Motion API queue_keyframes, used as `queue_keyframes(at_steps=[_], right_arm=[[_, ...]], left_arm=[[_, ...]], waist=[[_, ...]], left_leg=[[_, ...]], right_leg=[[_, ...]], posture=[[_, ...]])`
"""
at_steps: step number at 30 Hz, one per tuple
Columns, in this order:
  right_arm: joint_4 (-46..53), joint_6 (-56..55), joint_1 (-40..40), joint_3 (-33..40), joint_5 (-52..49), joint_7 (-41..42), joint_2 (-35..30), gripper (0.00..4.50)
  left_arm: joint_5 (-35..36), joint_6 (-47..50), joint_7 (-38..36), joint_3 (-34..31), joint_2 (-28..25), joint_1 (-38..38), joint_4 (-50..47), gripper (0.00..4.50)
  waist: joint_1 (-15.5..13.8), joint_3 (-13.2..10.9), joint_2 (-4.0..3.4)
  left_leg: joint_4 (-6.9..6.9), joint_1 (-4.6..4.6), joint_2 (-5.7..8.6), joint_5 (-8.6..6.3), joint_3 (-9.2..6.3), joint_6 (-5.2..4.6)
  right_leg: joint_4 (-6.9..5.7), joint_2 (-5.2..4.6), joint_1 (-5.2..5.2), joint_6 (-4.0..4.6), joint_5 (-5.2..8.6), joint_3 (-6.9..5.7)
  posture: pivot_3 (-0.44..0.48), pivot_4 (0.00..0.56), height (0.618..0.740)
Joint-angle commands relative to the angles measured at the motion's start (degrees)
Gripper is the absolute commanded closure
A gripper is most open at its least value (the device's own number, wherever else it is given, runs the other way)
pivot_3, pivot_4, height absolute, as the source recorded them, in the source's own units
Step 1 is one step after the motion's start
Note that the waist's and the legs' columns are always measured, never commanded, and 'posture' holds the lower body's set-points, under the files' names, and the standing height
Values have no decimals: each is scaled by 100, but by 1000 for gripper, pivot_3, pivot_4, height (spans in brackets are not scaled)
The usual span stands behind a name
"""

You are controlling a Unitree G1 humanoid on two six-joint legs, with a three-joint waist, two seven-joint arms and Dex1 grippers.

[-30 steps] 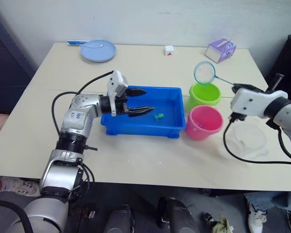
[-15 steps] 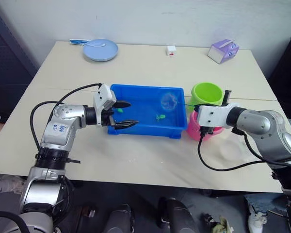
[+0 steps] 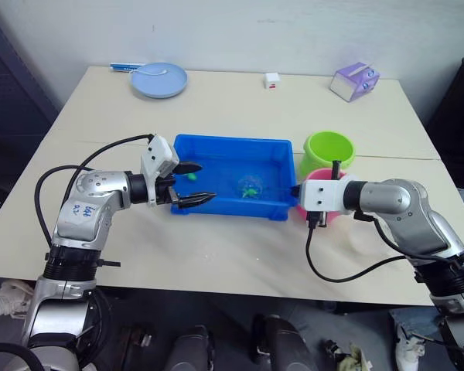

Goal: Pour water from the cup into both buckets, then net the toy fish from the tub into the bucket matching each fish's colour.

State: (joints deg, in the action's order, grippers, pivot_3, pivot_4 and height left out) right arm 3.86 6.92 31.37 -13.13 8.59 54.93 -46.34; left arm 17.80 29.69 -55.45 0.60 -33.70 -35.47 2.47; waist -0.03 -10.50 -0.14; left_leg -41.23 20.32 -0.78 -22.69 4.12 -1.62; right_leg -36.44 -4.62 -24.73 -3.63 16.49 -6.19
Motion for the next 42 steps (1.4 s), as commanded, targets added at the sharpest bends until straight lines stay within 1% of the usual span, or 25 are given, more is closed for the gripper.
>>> queue_keyframes(at_steps=[1, 5, 7, 11, 15, 19, 23, 27, 31, 33, 37, 42], right_arm=[[629, 1135, -181, 479, -772, 253, 83, 3744], [1125, 2538, -413, 1065, -1627, 98, 362, 3744], [1282, 3054, -505, 1299, -1953, 27, 452, 3744], [1612, 4159, -753, 2006, -2692, -409, 774, 3744], [2027, 4726, -911, 2521, -3107, -811, 872, 3744], [2578, 5144, -1106, 3026, -3413, -1184, 807, 3744], [2979, 5480, -1191, 3501, -3663, -1606, 853, 3744], [3244, 5583, -1183, 3957, -3581, -2128, 722, 3744], [3167, 5407, -1180, 4114, -3403, -2377, 391, 3744], [2982, 5051, -1224, 3984, -3090, -2402, -3, 3744], [2286, 3518, -1402, 3109, -1895, -2383, -951, 3744], [1267, 837, -1514, 1738, 152, -2439, -2304, 3744]], left_arm=[[85, -158, 10, -22, 72, -91, -98, 0], [62, -316, -45, 32, 196, -218, 139, 0], [47, -374, -56, 60, 256, -274, 233, 0], [6, -615, -166, 115, 390, -513, 677, 0], [23, -802, -301, 130, 518, -759, 1129, 0], [148, -907, -406, 127, 895, -1191, 1587, 0], [158, -1059, -495, 105, 1249, -1574, 2049, 0], [113, -1301, -587, 124, 1593, -1861, 2523, 0], [25, -1525, -664, 152, 1792, -2026, 2842, 0], [13, -1608, -676, 151, 1878, -2092, 2936, 0], [5, -1687, -680, 139, 1940, -2111, 2969, 0], [4, -1665, -644, 132, 1905, -1980, 2803, 0]], waist=[[-3, 0, 0], [-4, 0, 0], [-8, 0, 0], [-12, 0, 0], [-8, 0, 0], [-19, 0, 0], [-101, 0, 0], [-116, 0, 0], [-115, 0, 1], [-121, 0, 0], [-120, 1, 2], [-106, 1, 1]], left_leg=[[0, 0, 0, 0, -2, 0], [-1, 1, 0, 0, -3, 0], [-2, 1, 0, 0, -4, 0], [0, 0, 2, 0, -4, 0], [1, 1, 4, 0, -1, 0], [0, 2, 6, 0, -2, 0], [1, 3, 12, 0, -1, 0], [4, 2, 13, 0, 2, 0], [5, 1, 12, 0, 6, 0], [7, 0, 12, 0, 9, 0], [12, -1, 15, 0, 17, -1], [15, -6, 9, 0, 30, -1]], right_leg=[[1, 0, 1, 0, 0, -2], [-1, 0, 1, 0, 0, -3], [-2, 2, 1, 0, 0, -3], [-3, 2, 2, 0, 0, -4], [-3, 3, -1, 0, 0, -1], [-2, 5, 0, 0, 0, -3], [-1, 7, -1, 0, 0, -3], [-1, 10, -3, 0, 0, -1], [-1, 14, -4, 0, 0, 1], [-1, 13, -4, 0, 0, 4], [1, 13, -6, 0, 0, 8], [0, 11, -10, 0, 0, 17]], posture=[[0, 150, 739], [0, 150, 739], [0, 150, 739], [0, 150, 739], [0, 150, 739], [0, 150, 739], [0, 150, 739], [0, 150, 739], [0, 150, 739], [0, 150, 739], [0, 150, 739], [0, 150, 739]])
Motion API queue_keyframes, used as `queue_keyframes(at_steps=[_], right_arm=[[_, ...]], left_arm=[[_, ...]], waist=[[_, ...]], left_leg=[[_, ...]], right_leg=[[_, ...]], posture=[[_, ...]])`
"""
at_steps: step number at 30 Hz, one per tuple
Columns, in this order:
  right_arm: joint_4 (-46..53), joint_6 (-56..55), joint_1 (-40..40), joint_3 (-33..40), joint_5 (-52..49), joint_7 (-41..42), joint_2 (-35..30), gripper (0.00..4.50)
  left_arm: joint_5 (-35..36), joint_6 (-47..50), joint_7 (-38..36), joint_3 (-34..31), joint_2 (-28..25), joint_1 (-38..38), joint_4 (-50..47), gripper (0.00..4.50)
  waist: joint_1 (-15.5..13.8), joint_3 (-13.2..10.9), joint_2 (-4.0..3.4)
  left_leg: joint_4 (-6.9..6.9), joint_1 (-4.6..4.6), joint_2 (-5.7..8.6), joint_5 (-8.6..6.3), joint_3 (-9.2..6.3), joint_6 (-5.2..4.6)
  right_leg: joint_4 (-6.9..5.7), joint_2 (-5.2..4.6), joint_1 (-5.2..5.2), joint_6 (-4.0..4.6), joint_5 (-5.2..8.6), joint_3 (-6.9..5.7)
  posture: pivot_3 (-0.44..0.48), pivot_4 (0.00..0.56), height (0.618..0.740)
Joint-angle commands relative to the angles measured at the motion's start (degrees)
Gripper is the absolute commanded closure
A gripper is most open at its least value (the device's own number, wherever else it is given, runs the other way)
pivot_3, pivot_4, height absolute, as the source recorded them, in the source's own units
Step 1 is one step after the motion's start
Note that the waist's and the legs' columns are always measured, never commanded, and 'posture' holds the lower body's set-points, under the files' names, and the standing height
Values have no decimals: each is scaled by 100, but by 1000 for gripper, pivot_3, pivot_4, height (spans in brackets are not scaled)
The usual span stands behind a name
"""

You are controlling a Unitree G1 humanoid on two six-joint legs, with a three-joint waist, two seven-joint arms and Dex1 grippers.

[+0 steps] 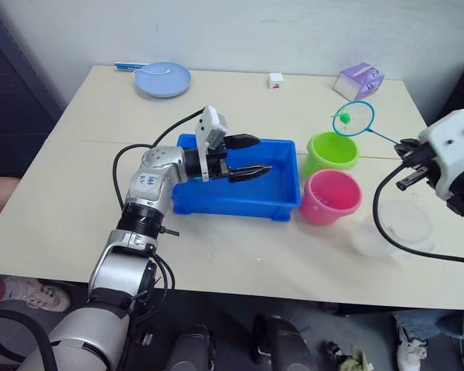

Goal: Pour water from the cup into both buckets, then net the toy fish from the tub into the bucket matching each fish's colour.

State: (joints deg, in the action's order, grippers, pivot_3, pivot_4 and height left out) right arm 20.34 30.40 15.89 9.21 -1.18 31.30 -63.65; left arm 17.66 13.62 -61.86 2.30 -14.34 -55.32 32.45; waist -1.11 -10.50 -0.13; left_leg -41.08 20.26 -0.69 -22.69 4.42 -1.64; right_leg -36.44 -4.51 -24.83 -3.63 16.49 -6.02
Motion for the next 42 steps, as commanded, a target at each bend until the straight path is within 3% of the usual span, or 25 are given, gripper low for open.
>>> queue_keyframes(at_steps=[1, 4, 11, 18, 23, 30, 42], right_arm=[[-551, -1922, 53, -687, 1435, -111, -743, 3744], [-1171, -3162, 234, -1339, 2554, -281, -1203, 3744], [-1866, -3619, 682, -1059, 2569, -389, -918, 3744], [-884, -2050, 992, -627, 691, 533, 593, 3744], [-290, -758, 1470, -1172, -131, 952, 1735, 3744], [-534, -972, 1768, -2028, 77, 1155, 2483, 3744], [-1920, -2312, 2351, -2891, 879, 1102, 3286, 3744]], left_arm=[[19, -46, 8, -43, -43, 21, -218, 0], [27, 4, 49, -71, -112, 74, -328, 0], [38, 95, 138, -111, -319, 192, -511, 0], [-35, 222, 201, -126, -697, 438, -704, 0], [-157, 504, 218, -189, -1490, 1024, -1299, 0], [-140, 995, 305, -639, -2759, 1990, -2207, 0], [155, 1803, 597, -1366, -3490, 2885, -3272, 0]], waist=[[8, 0, 0], [22, 0, 0], [40, 0, 0], [112, -2, 3], [187, -1, 2], [128, -1, 3], [163, 0, 5]], left_leg=[[4, 0, 0, 0, 2, 0], [2, 0, -6, 0, 5, 1], [-1, 5, -10, 1, 5, 3], [-10, 4, -15, 1, 0, 3], [-7, -1, -15, 1, -1, 3], [-10, 13, -9, 1, -10, 2], [-11, 16, -6, -1, -24, 0]], right_leg=[[1, -2, -4, 0, 0, 3], [1, -2, -6, 0, 0, 4], [-2, -2, -12, 0, 0, 3], [-8, 2, -8, 0, 0, -1], [-12, 1, -10, 1, 0, 4], [-11, -10, -19, 1, 0, -1], [-9, -14, -16, 1, 0, -11]], posture=[[0, 150, 739], [0, 150, 739], [0, 150, 739], [0, 150, 739], [0, 150, 739], [0, 150, 739], [0, 150, 739]])
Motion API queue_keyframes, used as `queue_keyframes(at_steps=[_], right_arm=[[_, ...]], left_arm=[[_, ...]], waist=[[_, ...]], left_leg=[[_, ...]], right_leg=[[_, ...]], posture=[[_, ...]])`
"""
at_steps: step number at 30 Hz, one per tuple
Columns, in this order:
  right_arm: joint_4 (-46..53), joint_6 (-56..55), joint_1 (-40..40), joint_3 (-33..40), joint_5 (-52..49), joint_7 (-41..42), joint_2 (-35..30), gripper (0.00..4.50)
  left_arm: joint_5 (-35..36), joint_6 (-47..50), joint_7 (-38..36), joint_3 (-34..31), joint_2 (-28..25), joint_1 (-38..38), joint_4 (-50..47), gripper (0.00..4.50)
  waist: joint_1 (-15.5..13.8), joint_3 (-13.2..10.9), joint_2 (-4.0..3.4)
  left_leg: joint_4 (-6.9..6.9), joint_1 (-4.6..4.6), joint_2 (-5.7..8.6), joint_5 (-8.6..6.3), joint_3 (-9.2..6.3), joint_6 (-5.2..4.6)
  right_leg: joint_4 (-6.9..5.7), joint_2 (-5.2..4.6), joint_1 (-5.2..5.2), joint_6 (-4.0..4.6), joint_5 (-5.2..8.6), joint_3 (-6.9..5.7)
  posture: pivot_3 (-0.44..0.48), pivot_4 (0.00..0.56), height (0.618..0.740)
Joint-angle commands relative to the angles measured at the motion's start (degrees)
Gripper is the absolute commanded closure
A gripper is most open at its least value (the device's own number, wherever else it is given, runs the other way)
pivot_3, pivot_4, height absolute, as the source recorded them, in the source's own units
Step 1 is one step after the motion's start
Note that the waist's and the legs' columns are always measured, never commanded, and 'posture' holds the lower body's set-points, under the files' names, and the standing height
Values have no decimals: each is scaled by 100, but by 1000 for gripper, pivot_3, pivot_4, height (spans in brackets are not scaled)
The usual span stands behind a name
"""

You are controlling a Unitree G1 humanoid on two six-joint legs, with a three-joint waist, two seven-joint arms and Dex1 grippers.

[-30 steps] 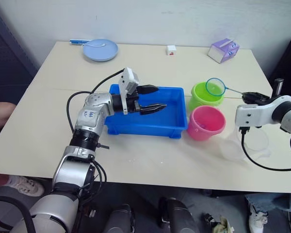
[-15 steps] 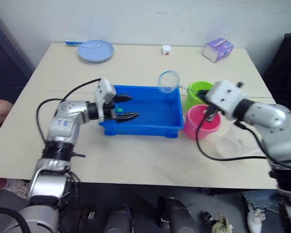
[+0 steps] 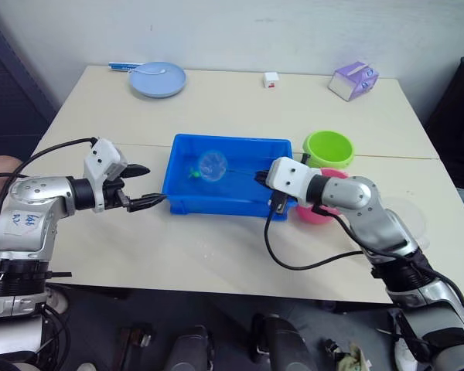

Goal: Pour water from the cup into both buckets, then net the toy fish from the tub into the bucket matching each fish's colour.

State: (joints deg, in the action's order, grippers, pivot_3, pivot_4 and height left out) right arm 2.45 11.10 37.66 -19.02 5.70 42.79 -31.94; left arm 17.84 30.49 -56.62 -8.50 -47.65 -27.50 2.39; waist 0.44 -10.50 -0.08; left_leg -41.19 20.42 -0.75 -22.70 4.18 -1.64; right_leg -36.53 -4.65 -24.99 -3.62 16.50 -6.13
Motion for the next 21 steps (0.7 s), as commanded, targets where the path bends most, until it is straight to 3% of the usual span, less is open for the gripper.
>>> queue_keyframes(at_steps=[1, 13, 21], right_arm=[[-247, -514, 210, -122, 265, -39, 147, 3744], [-1219, -1926, 431, -555, 802, 556, 5, 3744], [-1148, -1685, 269, -360, 299, 1022, 231, 3744]], left_arm=[[161, 166, 80, -318, -203, 163, -338, 0], [329, 429, 95, -366, -404, 301, -646, 0], [374, 519, 210, -360, -351, 370, -879, 0]], waist=[[16, 0, 0], [40, 0, 0], [114, 0, 0]], left_leg=[[0, 0, 0, 0, 0, 0], [1, 0, -1, 0, 0, 0], [2, 0, -3, 0, -3, 1]], right_leg=[[0, 0, -1, 0, 0, 0], [0, -1, 0, 1, 0, 0], [0, -1, 1, 1, 1, -1]], posture=[[0, 150, 739], [0, 150, 739], [0, 150, 739]])
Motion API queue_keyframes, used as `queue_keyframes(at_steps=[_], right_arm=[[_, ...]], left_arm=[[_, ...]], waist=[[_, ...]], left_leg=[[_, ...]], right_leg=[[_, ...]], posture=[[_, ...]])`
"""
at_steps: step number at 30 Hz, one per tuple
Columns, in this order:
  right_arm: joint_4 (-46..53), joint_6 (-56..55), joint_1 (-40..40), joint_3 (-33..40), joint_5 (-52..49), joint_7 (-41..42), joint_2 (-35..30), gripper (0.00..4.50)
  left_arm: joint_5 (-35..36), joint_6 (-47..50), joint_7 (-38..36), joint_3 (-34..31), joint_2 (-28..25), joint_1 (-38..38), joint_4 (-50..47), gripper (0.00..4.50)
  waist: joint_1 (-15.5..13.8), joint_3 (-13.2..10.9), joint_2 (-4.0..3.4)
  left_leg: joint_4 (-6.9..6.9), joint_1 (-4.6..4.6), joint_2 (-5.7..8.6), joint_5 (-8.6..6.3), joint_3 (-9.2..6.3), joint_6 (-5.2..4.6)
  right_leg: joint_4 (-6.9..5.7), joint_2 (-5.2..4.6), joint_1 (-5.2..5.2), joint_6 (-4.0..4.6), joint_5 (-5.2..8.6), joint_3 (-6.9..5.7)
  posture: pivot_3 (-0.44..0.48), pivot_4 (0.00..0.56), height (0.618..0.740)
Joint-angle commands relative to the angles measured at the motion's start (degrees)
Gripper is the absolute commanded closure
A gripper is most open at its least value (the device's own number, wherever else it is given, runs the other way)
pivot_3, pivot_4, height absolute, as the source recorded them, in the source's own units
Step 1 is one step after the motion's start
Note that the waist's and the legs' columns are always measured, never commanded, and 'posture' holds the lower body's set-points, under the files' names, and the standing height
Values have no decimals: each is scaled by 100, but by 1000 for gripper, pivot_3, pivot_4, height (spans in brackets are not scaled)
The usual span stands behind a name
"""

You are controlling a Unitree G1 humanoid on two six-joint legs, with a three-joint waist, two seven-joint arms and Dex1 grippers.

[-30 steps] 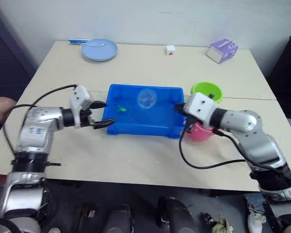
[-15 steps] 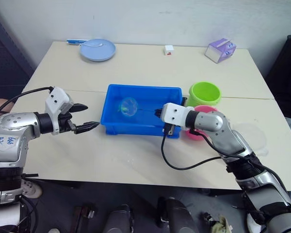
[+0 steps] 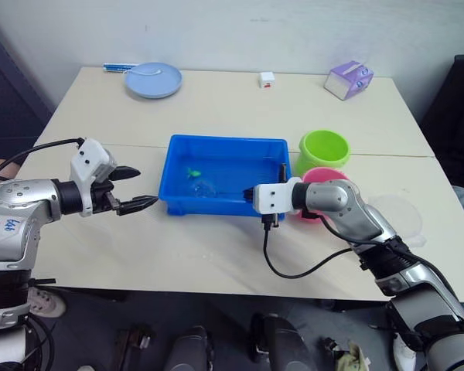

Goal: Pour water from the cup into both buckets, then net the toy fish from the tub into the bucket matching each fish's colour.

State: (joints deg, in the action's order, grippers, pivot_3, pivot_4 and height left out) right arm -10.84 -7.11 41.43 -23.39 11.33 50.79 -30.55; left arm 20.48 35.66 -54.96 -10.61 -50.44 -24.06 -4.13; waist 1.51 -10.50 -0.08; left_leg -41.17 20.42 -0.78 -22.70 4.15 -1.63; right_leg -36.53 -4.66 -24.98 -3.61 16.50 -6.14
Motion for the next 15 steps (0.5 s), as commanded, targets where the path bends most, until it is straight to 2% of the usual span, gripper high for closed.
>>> queue_keyframes(at_steps=[1, 5, 15], right_arm=[[212, 313, -134, 147, -418, 265, 177, 3744], [324, 1225, -222, 506, -1015, 346, 514, 3744], [503, 2626, -217, 894, -1570, 299, 739, 3744]], left_arm=[[111, -3, 64, -145, -57, 25, -238, 0], [103, -63, 136, -131, 0, 12, -218, 0], [94, -260, 153, -247, -25, 69, 58, 0]], waist=[[7, 0, 0], [8, 0, 0], [6, 0, 0]], left_leg=[[1, 0, -2, 0, 0, 0], [0, 0, -3, 0, -1, 1], [1, 0, -1, 0, -3, 1]], right_leg=[[0, 1, 0, 0, 0, 0], [-3, 1, -1, 1, 0, 0], [-3, -1, 0, 1, 0, 0]], posture=[[0, 150, 739], [0, 150, 739], [0, 150, 739]])
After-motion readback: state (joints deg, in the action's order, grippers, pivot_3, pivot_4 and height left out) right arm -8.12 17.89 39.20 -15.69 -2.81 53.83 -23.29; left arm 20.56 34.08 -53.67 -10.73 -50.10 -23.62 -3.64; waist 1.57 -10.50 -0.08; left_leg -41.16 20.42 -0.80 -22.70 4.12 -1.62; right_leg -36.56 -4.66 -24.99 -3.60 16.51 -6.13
